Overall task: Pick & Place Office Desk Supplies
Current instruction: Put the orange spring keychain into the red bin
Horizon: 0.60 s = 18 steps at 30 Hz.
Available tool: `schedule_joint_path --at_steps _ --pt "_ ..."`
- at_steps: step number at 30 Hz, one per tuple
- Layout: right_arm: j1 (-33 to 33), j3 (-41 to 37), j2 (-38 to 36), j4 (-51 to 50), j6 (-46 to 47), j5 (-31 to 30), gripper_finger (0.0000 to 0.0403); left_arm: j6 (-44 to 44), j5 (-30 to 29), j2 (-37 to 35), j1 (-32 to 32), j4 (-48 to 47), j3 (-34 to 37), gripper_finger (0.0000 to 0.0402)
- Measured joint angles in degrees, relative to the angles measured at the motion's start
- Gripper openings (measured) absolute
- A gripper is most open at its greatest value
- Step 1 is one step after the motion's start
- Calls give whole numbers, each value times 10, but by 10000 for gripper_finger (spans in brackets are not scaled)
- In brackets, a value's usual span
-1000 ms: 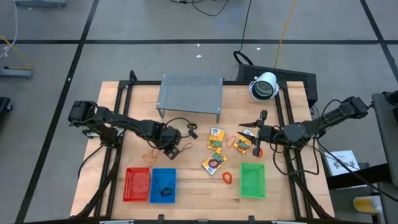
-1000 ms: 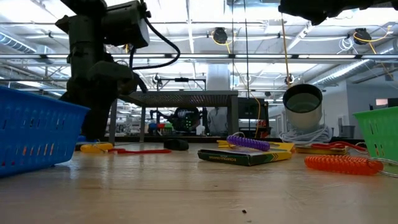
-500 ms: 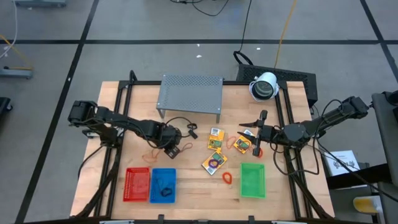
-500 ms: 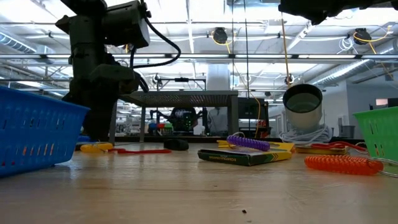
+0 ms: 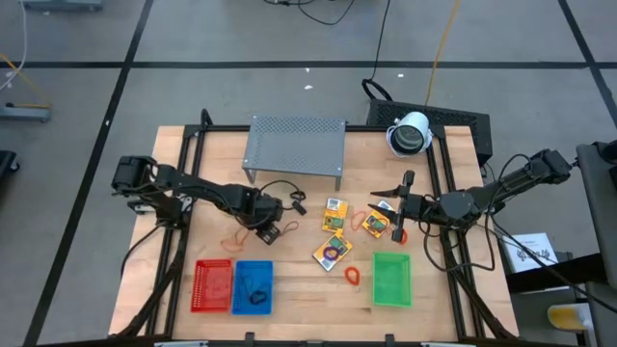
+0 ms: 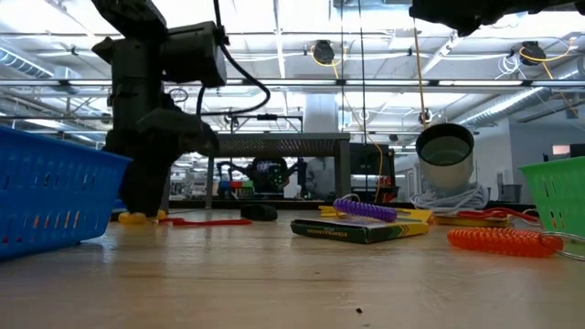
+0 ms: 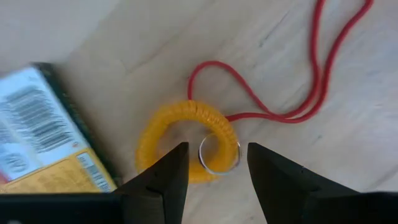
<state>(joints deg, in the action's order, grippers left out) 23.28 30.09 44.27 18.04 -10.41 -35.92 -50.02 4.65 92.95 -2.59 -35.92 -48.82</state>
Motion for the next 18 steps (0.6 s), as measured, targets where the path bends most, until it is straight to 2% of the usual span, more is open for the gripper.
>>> schedule_joint_path --at_steps 8,11,15,18 --pt "1 0 0 6 -12 0 130 -23 18 46 0 -2 -5 159" --pt "1 0 0 6 -12 0 130 -26 19 46 0 -6 -5 115" --pt "1 0 0 6 -12 0 130 -35 16 37 0 -13 -1 25" --pt "1 0 0 6 -12 0 130 -48 19 28 0 -10 -1 17"
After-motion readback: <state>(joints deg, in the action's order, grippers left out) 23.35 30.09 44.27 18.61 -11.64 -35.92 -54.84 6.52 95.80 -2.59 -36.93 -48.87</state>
